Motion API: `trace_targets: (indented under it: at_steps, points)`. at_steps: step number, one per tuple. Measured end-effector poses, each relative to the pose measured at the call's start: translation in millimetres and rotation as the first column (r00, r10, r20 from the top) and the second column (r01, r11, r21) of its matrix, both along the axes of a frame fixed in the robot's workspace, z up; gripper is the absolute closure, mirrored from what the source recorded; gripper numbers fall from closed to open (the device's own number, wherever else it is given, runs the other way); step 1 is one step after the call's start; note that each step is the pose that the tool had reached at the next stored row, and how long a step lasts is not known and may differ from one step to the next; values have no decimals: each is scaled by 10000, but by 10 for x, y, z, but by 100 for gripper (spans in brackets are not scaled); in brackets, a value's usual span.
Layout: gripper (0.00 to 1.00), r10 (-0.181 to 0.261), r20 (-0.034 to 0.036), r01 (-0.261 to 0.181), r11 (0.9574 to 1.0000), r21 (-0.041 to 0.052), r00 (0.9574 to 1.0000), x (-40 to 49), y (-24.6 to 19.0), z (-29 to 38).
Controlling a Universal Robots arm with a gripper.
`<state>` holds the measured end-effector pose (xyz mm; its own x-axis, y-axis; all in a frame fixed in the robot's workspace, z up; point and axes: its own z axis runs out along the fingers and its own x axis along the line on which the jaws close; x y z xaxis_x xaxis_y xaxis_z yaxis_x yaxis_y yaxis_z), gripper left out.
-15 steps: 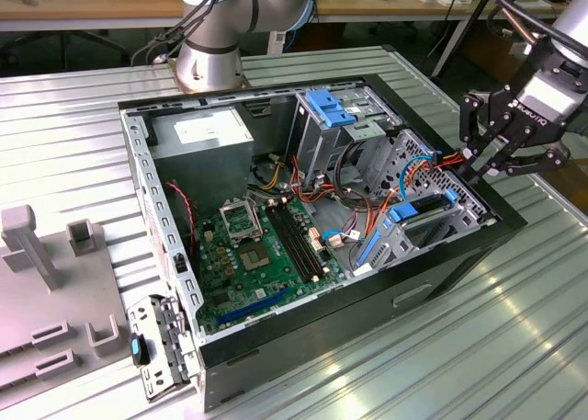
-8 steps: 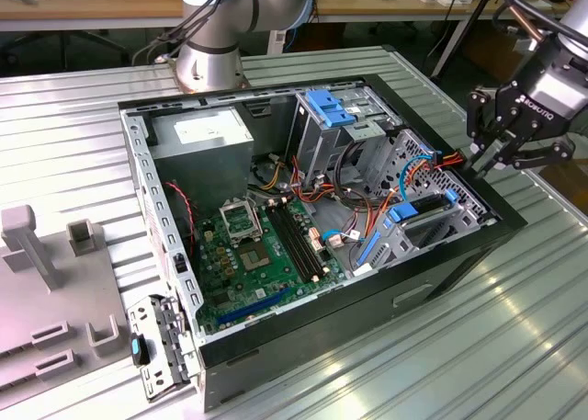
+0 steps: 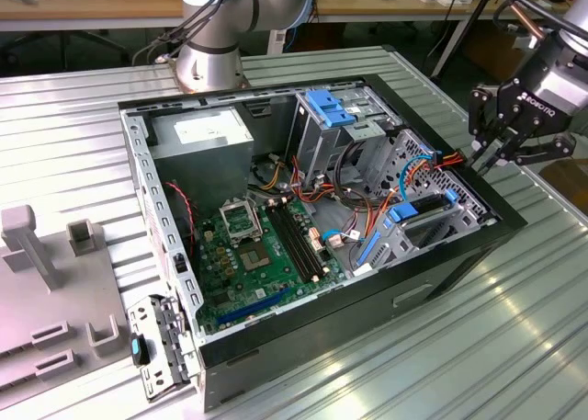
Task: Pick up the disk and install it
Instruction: 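Insert the first disk wire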
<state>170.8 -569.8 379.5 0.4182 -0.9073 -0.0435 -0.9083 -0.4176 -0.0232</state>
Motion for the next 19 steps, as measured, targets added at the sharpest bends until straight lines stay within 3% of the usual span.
trace_targets:
  at_steps: [3,8,11,13,15,17,18,19]
  points:
    - [75,402,0,-402,9992,0,9992,2,0,0]
    - [75,1459,0,-1459,9893,2,9893,8,-1,-1]
    - [74,2065,0,-2065,9784,2,9784,17,0,-1]
    - [61,2482,1,-2482,9687,3,9687,23,-1,-1]
    - [61,2747,1,-2747,9615,6,9615,25,-1,-2]
    - [54,3150,2,-3150,9491,7,9491,31,-1,-2]
    - [54,3418,2,-3418,9398,7,9398,42,-1,-2]
    - [53,3455,2,-3455,9384,7,9384,41,-1,-2]
